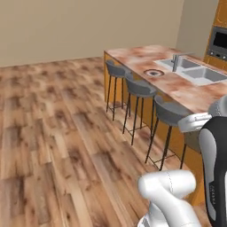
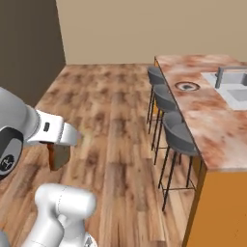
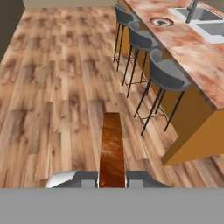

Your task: Start the toaster. Once the lever pops up, take the bread to the plate on the dining counter.

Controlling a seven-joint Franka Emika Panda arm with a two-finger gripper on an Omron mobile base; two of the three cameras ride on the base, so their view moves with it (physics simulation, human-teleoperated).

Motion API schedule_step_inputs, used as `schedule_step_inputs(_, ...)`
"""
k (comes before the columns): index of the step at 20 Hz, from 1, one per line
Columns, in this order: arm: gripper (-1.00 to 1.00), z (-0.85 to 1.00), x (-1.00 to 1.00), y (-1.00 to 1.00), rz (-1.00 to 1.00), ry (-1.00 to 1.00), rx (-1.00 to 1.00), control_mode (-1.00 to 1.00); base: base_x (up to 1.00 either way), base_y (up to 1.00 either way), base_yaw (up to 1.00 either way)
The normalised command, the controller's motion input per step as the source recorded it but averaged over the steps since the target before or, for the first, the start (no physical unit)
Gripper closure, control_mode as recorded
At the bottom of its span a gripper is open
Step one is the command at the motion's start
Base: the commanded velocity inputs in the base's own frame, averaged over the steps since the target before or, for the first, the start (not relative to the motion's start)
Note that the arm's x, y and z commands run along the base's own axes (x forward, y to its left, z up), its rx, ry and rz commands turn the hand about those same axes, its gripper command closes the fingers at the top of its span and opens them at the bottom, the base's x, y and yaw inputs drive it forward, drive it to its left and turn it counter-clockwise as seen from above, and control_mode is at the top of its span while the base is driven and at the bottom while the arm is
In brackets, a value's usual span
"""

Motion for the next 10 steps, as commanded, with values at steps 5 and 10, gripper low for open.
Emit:
schedule_step_inputs(5, 1.00, 0.00, 0.00, 0.00, 0.00, 0.00, 0.00, 1.00, 0.55, 0.55, -0.57)
schedule_step_inputs(10, 1.00, 0.00, 0.00, 0.00, 0.00, 0.00, 0.00, 1.00, 0.51, 0.61, -0.57)
